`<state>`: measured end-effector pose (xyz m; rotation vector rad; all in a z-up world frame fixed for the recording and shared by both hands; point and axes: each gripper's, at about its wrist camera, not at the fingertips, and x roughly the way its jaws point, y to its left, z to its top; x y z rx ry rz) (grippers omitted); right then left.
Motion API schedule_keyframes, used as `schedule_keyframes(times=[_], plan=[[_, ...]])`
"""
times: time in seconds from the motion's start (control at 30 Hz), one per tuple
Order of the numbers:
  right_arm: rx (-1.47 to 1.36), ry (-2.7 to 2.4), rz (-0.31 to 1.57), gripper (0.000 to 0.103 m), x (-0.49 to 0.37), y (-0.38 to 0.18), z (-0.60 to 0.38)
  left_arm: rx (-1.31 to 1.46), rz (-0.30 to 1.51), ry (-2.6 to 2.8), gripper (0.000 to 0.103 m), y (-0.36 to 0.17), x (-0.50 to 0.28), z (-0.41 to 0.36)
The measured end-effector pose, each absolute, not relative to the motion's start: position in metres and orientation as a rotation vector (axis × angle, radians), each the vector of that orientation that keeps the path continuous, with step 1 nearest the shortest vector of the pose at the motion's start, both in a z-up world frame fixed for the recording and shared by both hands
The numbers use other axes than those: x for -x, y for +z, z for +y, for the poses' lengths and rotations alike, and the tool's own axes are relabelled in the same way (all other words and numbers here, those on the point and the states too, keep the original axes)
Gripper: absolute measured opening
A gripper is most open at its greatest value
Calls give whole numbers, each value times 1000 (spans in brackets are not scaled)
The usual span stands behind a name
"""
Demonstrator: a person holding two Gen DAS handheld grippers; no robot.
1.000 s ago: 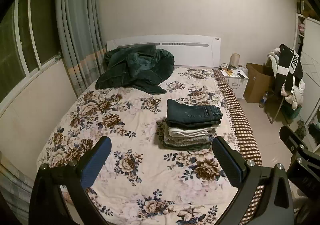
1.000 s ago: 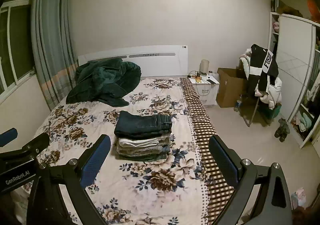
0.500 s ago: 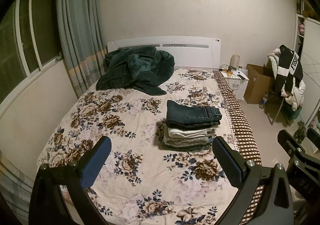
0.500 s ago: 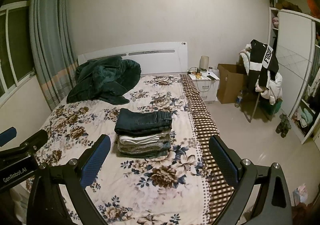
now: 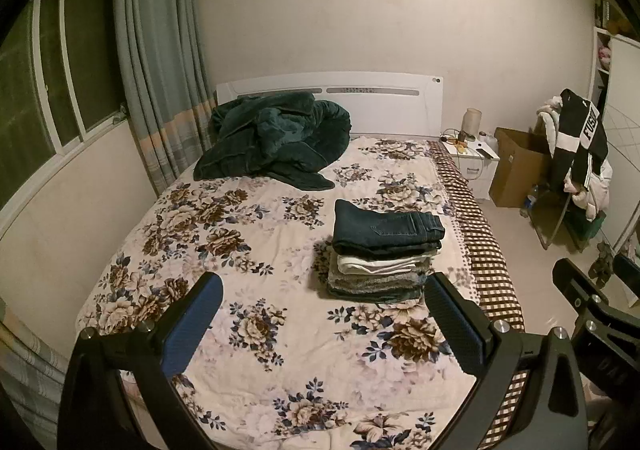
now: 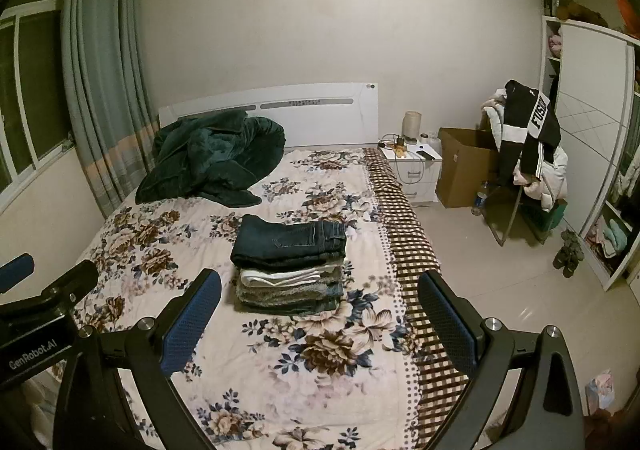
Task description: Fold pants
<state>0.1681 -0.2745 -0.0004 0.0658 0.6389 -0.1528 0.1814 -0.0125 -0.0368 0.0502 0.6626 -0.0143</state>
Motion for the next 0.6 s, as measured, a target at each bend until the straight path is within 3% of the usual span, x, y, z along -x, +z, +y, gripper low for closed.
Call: schedule_keyframes(times=[0.6], plan=[[-64,-147,648,100,-169,-5,-274,-53,658,-6,103,-37,-180,-11]])
